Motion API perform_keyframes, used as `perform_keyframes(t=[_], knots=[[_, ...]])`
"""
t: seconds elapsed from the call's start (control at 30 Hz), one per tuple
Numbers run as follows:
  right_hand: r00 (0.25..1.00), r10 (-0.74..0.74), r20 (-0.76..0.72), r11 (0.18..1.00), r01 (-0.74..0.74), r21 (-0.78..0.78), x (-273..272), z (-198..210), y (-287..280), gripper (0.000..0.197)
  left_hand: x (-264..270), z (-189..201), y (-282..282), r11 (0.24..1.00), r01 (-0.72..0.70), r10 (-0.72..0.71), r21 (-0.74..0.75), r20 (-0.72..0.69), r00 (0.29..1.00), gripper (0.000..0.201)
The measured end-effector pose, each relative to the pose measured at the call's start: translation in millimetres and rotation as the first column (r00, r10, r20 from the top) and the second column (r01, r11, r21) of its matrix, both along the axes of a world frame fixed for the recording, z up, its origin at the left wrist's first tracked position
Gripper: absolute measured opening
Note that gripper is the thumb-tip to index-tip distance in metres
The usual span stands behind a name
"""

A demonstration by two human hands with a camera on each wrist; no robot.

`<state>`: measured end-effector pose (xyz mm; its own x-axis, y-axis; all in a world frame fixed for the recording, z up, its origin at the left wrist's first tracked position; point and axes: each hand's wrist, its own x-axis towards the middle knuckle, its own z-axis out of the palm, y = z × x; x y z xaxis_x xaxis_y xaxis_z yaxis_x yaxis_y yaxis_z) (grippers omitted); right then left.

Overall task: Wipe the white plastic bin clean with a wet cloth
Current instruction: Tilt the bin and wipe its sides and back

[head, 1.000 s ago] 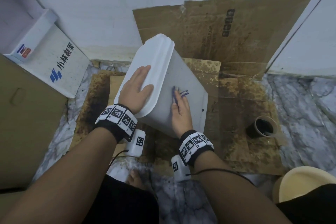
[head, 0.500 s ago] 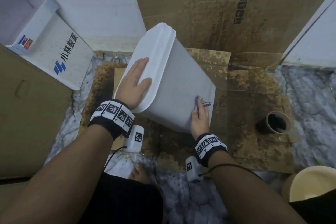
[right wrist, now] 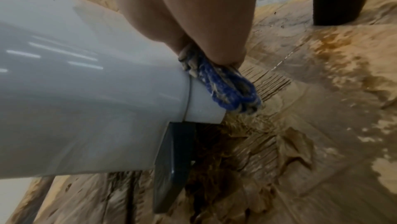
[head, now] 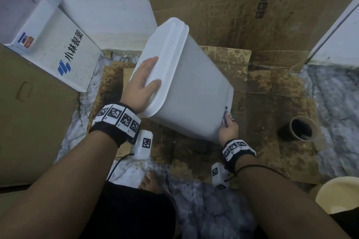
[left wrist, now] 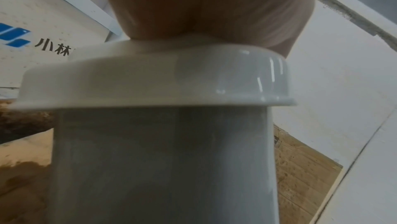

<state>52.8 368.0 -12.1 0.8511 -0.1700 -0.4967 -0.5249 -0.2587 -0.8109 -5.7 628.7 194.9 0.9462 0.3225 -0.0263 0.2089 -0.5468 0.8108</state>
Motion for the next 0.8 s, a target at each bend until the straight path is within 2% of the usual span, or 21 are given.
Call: perform_keyframes(t=[0.1, 0.2, 0.27, 0.33, 0.37, 0.4, 0.43, 0.47, 0.53, 0.6, 0.63, 0.7, 0.8], knots=[[0.978, -0.045, -0.203, 0.983, 0.079, 0.164, 6, 6, -13, 0.034, 1, 6, -1, 0.998, -0.006, 0.006, -0.065, -0.001, 1.0, 0.062], [0.929, -0.031, -0.368, 0.986, 0.088, 0.14, 19, 31, -26, 0.037, 3, 10, -1, 0.988, -0.017, 0.017, -0.154, -0.003, 1.0, 0.06], [0.936, -0.054, -0.348, 0.987, 0.104, 0.126, 30, 56, -33, 0.037, 6, 13, -1, 0.984, -0.042, 0.041, -0.172, -0.007, 0.999, 0.059], [0.975, -0.07, -0.211, 0.983, 0.103, 0.15, 40, 74, -30, 0.036, 9, 16, -3, 0.987, -0.066, 0.066, -0.149, -0.008, 0.998, 0.057], [0.977, -0.147, -0.154, 0.967, 0.174, 0.184, 44, 87, -23, 0.036, 10, 16, -5, 0.988, -0.076, 0.077, -0.135, 0.001, 0.997, 0.054], [0.957, -0.238, -0.169, 0.922, 0.277, 0.269, 48, 101, -16, 0.037, 10, 16, -6, 0.99, -0.084, 0.086, -0.116, 0.013, 0.996, 0.052], [0.943, -0.251, -0.217, 0.864, 0.32, 0.389, 48, 116, -5, 0.036, 10, 16, -8, 0.993, -0.083, 0.086, -0.088, 0.027, 0.996, 0.051], [0.952, -0.204, -0.23, 0.805, 0.297, 0.514, 44, 134, 7, 0.038, 10, 16, -11, 0.995, -0.079, 0.082, -0.055, 0.039, 0.996, 0.05], [0.981, -0.082, -0.173, 0.69, 0.182, 0.701, 39, 170, 29, 0.056, 11, 15, -14, 0.998, -0.067, 0.067, -0.007, 0.055, 0.996, 0.051], [0.999, 0.001, -0.045, 0.614, 0.035, 0.788, 35, 194, 49, 0.072, 11, 14, -16, 0.998, -0.058, 0.058, 0.004, 0.05, 0.997, 0.056], [1.0, 0.03, 0.002, 0.607, -0.02, 0.794, 34, 200, 60, 0.073, 11, 14, -17, 0.998, -0.056, 0.056, 0.001, 0.044, 0.997, 0.059], [0.994, 0.062, 0.09, 0.675, -0.108, 0.73, 28, 204, 78, 0.072, 12, 14, -19, 0.999, -0.05, 0.049, 0.006, 0.046, 0.998, 0.062], [0.955, 0.141, 0.262, 0.796, -0.267, 0.543, 21, 200, 94, 0.067, 13, 11, -19, 0.999, -0.039, 0.037, 0.025, 0.061, 0.997, 0.063]])
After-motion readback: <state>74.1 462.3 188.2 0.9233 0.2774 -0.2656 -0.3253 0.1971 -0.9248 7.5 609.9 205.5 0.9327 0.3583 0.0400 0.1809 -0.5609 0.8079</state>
